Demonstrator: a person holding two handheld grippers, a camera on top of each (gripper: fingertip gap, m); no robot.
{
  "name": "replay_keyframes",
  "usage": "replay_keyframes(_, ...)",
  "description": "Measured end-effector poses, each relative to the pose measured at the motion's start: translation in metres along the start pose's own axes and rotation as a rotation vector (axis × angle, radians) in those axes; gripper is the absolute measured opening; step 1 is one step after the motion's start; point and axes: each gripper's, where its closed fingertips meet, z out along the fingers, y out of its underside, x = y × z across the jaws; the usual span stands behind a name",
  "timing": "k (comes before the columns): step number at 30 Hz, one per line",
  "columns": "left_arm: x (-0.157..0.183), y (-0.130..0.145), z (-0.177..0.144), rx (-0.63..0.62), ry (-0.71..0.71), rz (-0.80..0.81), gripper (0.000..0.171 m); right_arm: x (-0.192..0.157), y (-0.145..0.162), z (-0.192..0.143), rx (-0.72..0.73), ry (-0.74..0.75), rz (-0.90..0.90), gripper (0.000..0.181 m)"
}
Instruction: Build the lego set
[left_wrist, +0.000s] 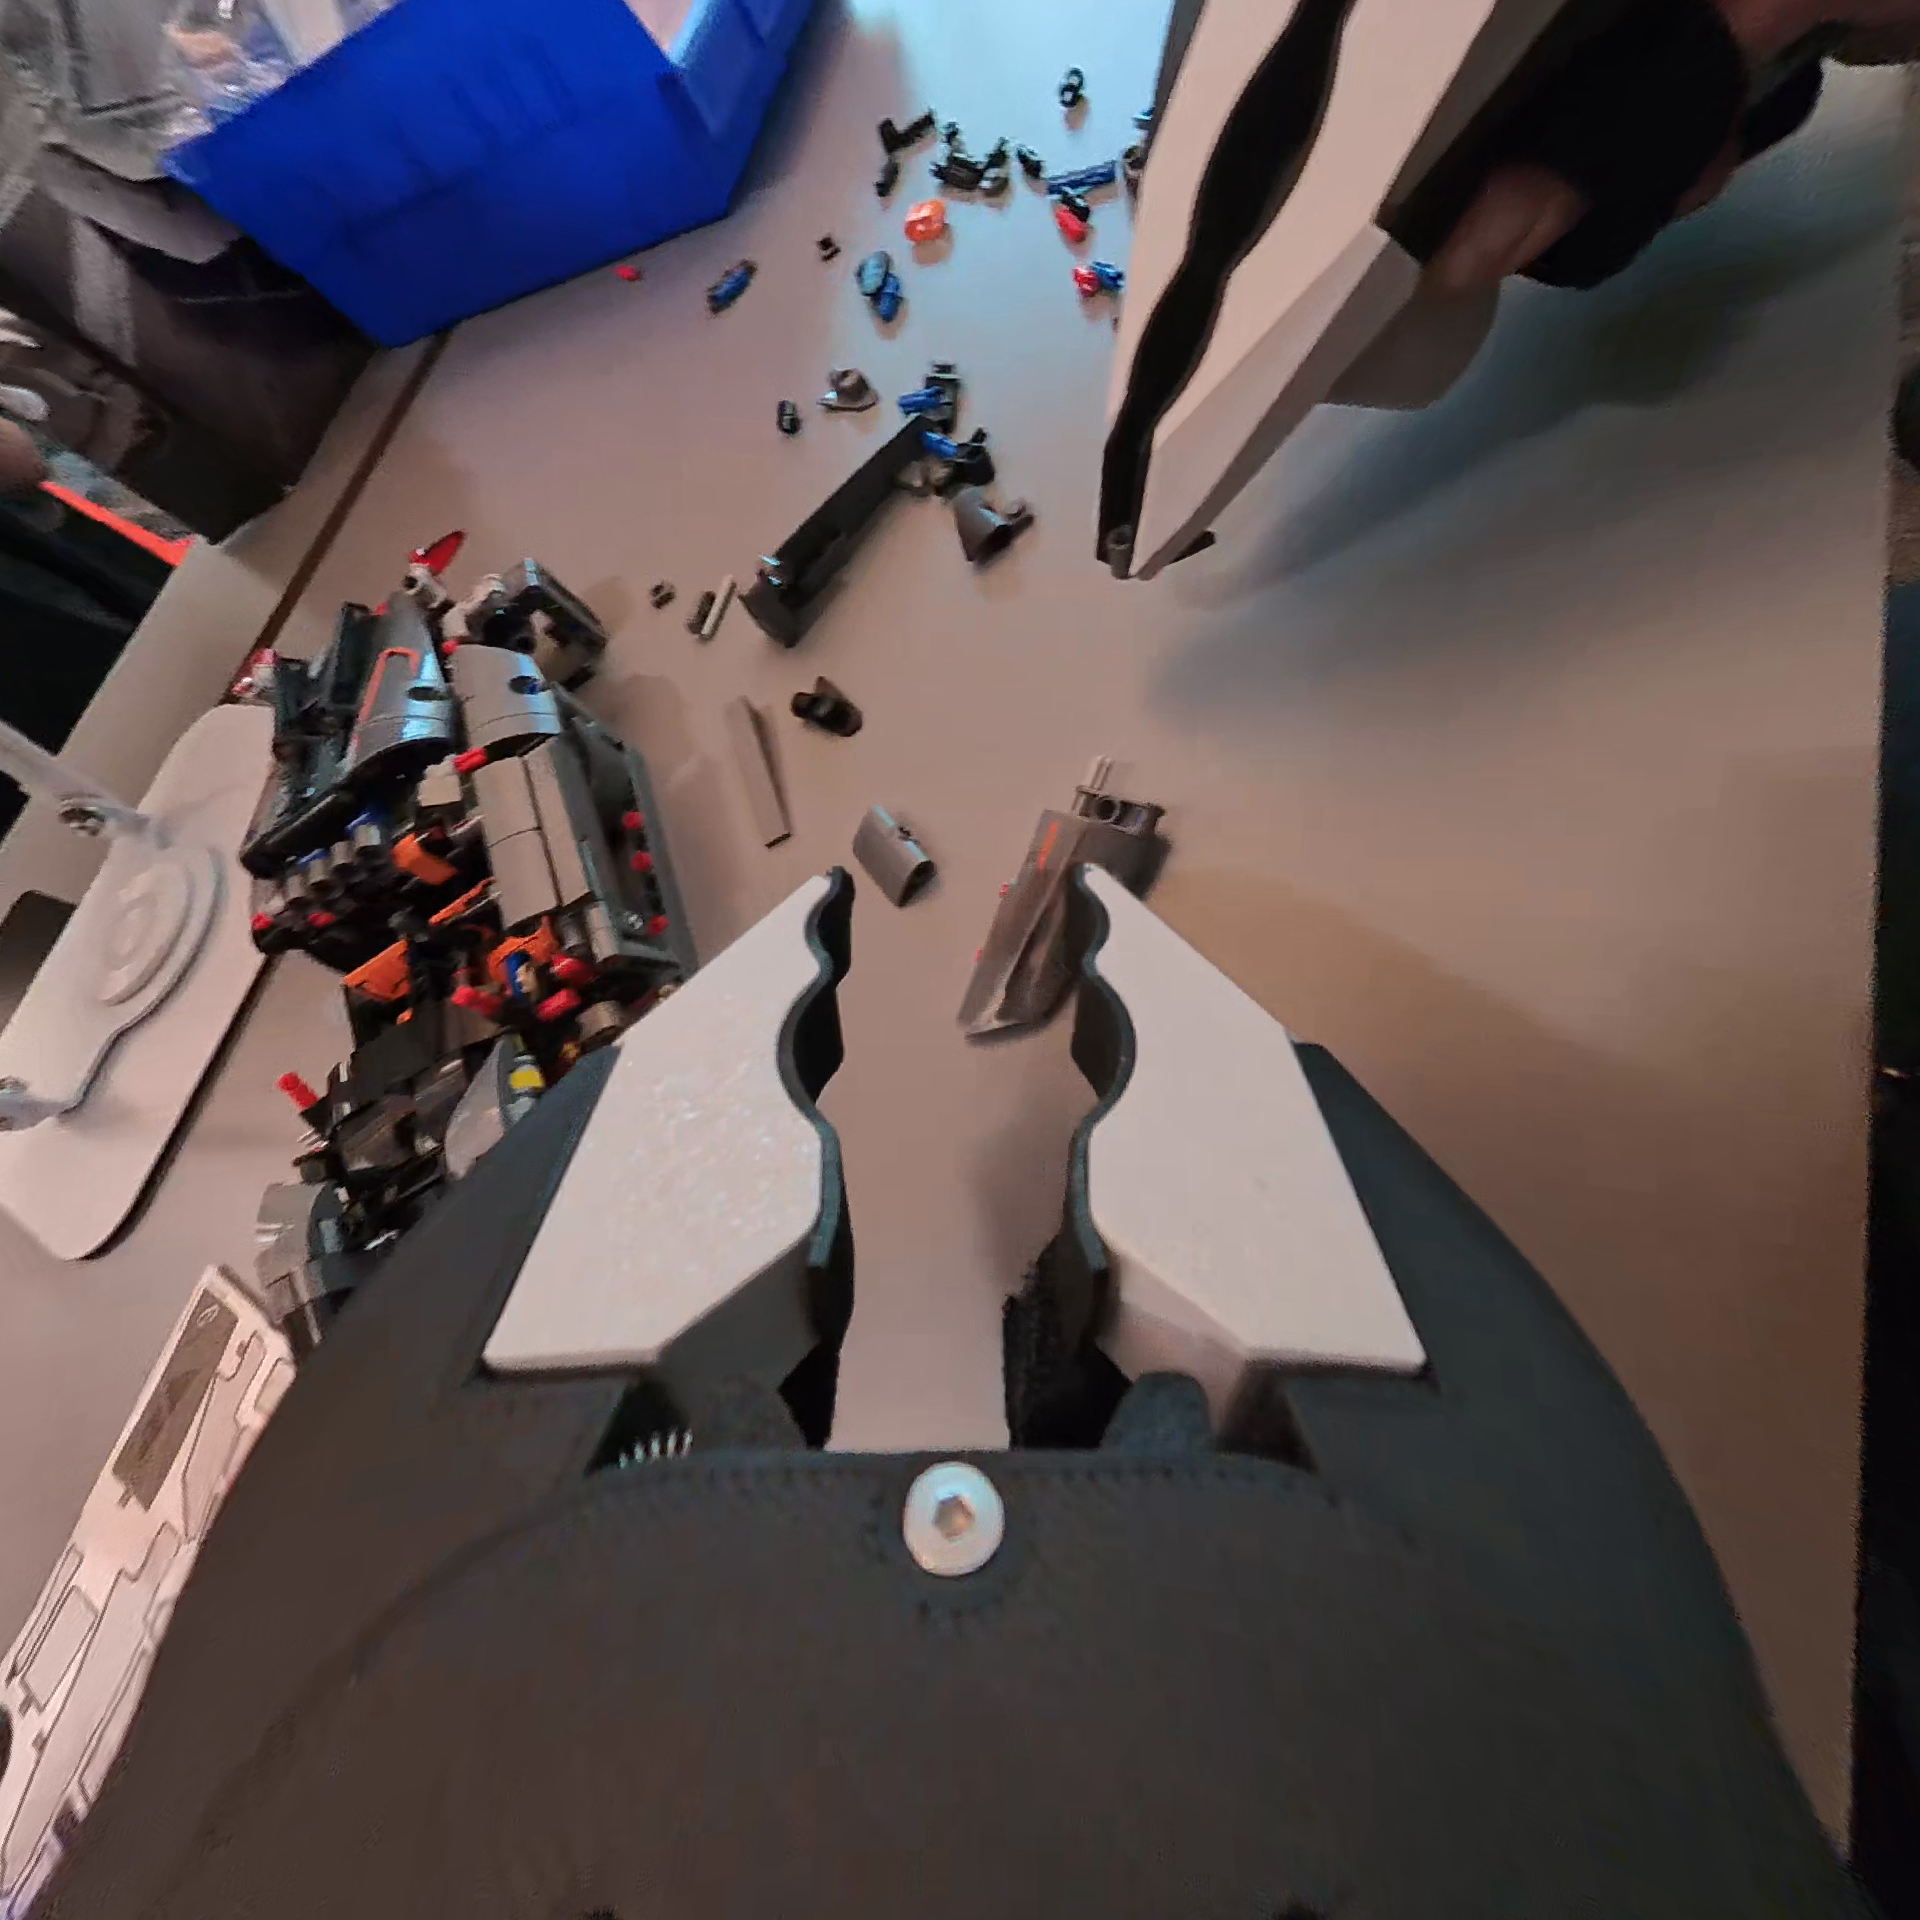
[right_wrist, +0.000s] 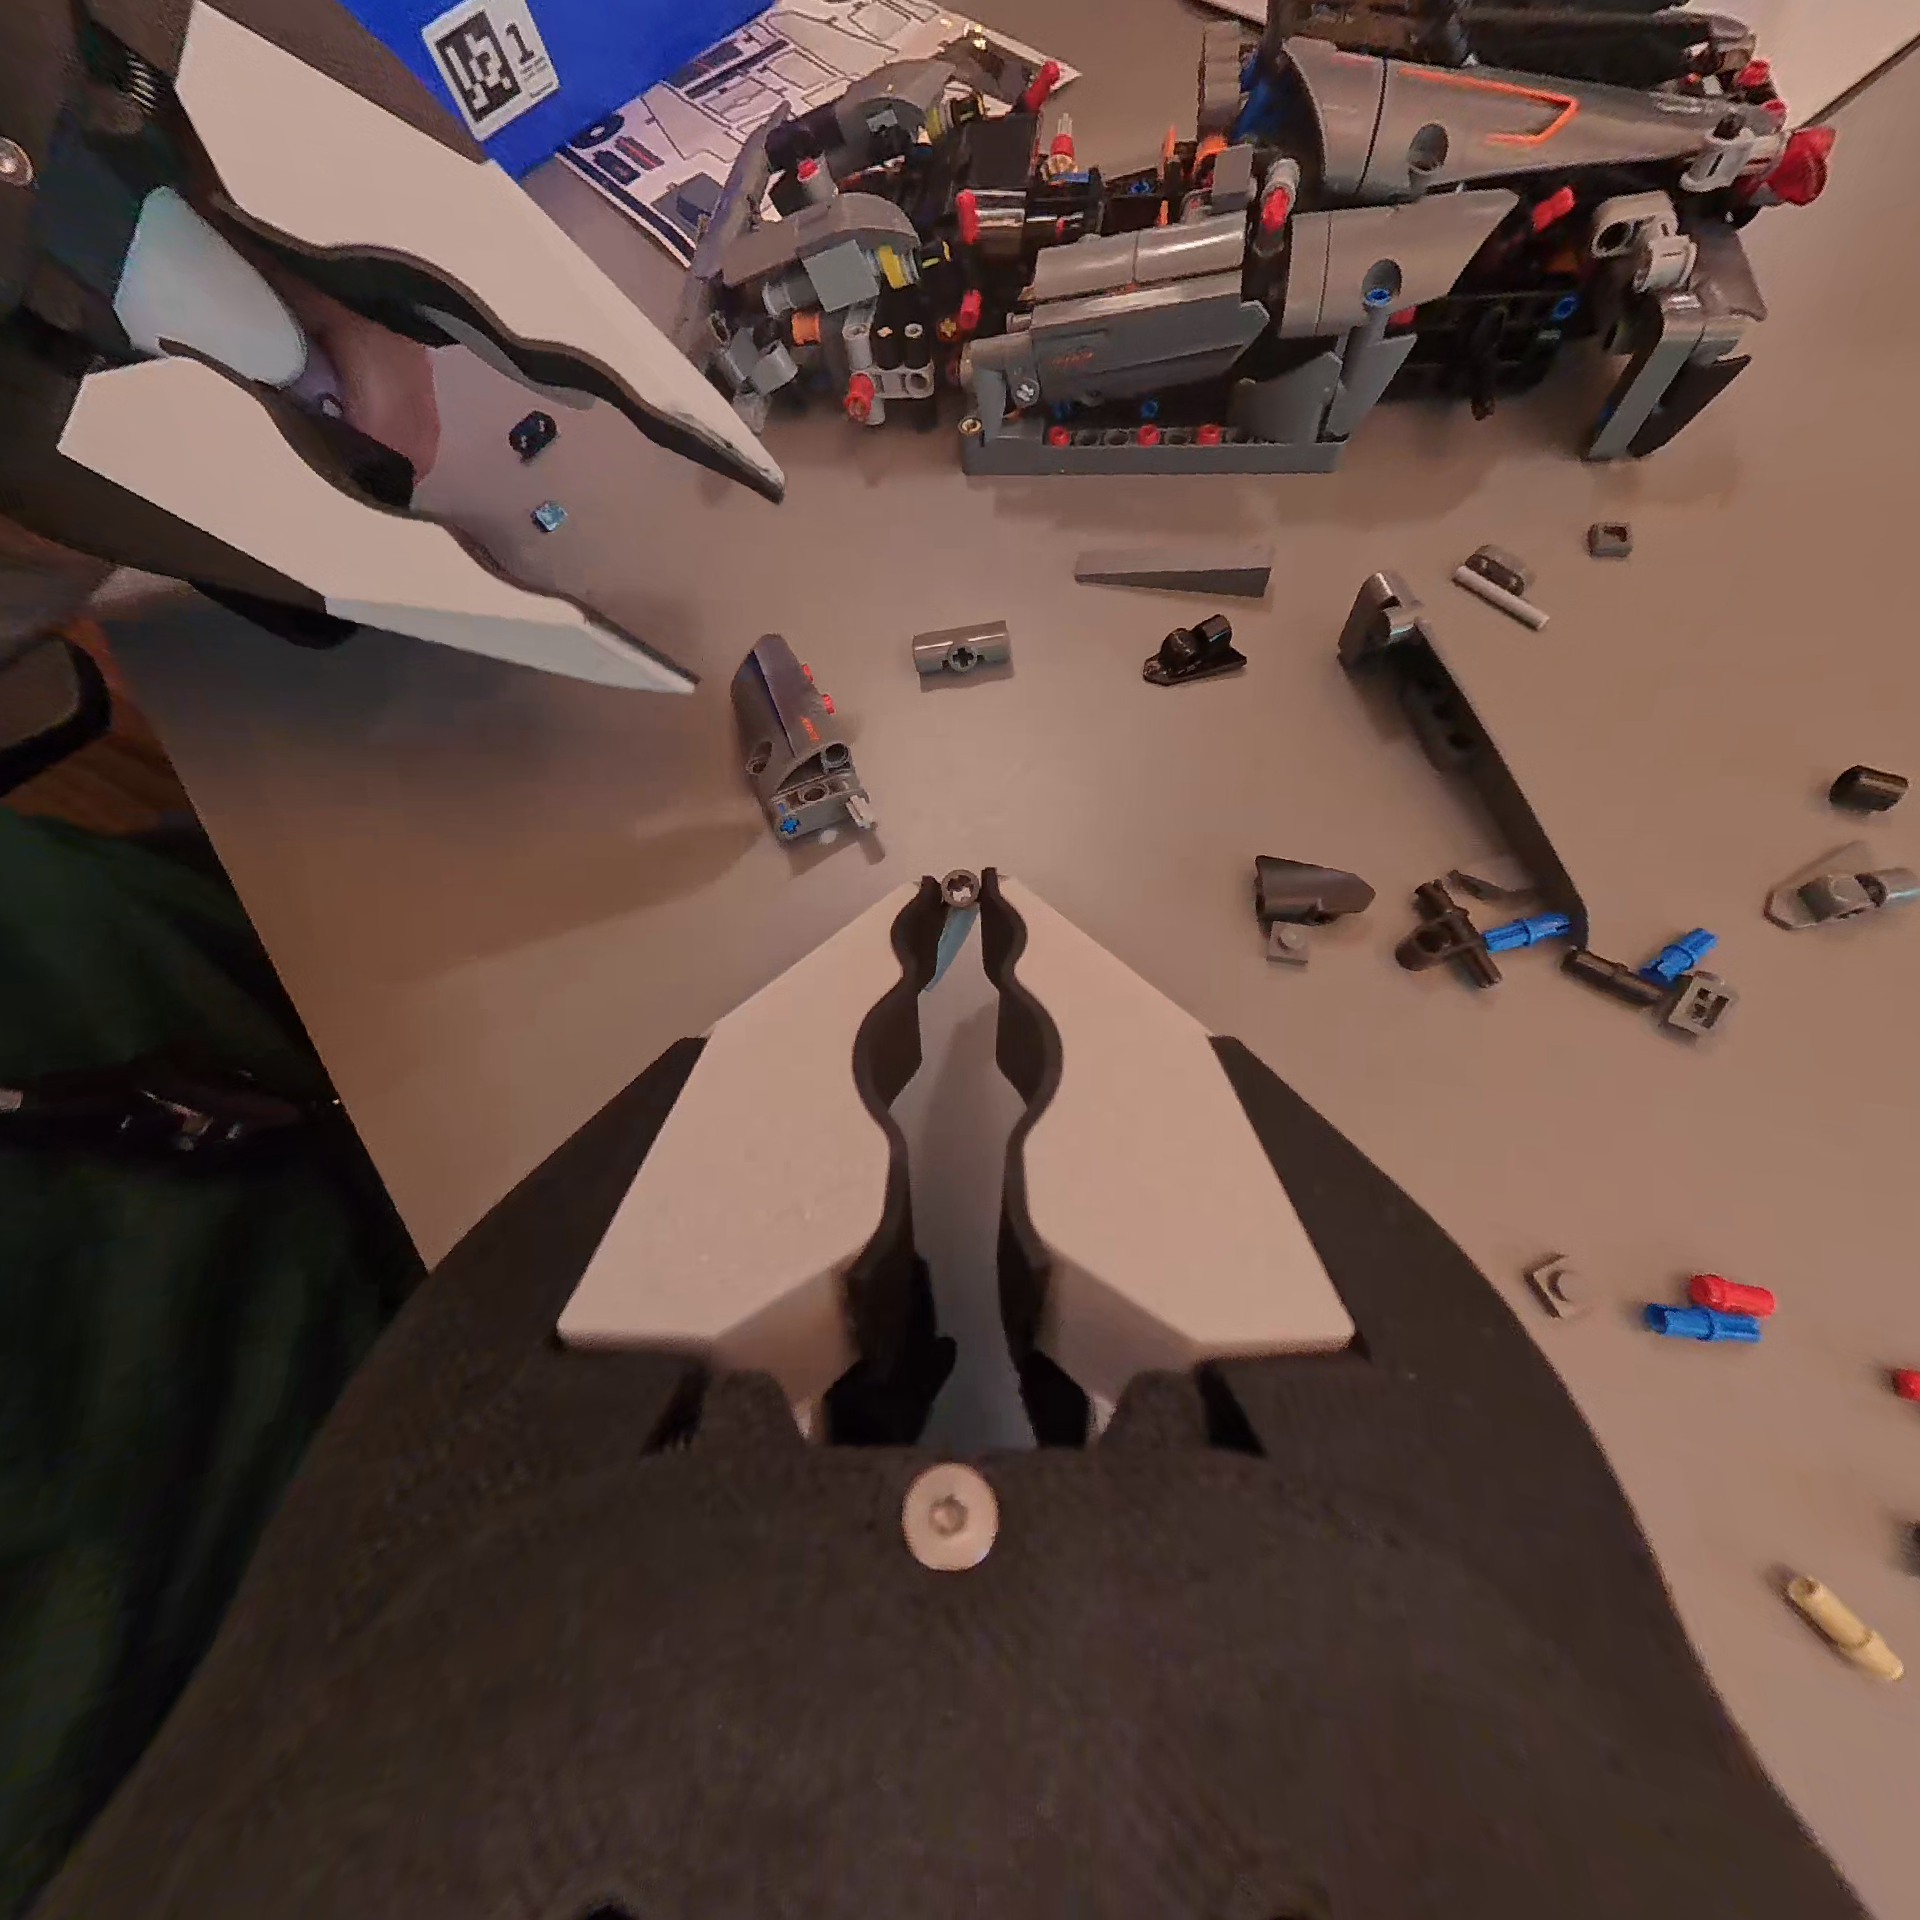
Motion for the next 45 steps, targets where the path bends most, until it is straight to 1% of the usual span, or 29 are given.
replay_keyframes(3, 0.003, 0.000, 0.003, -0.018, 0.004, -0.001, 0.044, 0.000, 0.001, -0.002, 0.000, 0.002, -0.016, 0.005)
replay_keyframes(9, 0.003, -0.010, -0.001, 0.005, -0.031, -0.025, 0.041, 0.000, -0.009, -0.011, 0.062, 0.003, -0.036, 0.005)
replay_keyframes(14, -0.005, -0.024, -0.004, 0.061, -0.064, -0.099, 0.037, 0.000, -0.035, -0.017, 0.149, 0.023, -0.085, 0.005)
replay_keyframes(16, -0.010, -0.030, -0.006, 0.085, -0.085, -0.119, 0.038, -0.001, -0.048, -0.019, 0.201, 0.018, -0.077, 0.005)
replay_keyframes(19, -0.017, -0.040, -0.010, 0.114, -0.136, -0.106, 0.037, -0.002, -0.070, -0.023, 0.295, 0.001, -0.039, 0.005)
replay_keyframes(22, -0.020, -0.046, -0.011, 0.131, -0.166, -0.101, 0.037, 0.000, -0.086, -0.023, 0.350, 0.013, -0.032, 0.005)
replay_keyframes(27, -0.027, -0.049, -0.010, 0.142, -0.186, -0.115, 0.036, -0.008, -0.107, -0.018, 0.425, -0.058, 0.014, 0.005)
replay_keyframes(32, -0.035, -0.054, -0.011, 0.164, -0.201, -0.136, 0.035, -0.010, -0.119, -0.013, 0.474, -0.110, 0.058, 0.005)
replay_keyframes(45, -0.044, -0.057, -0.005, 0.190, -0.204, -0.148, 0.034, -0.010, -0.135, -0.013, 0.554, -0.237, 0.172, 0.005)
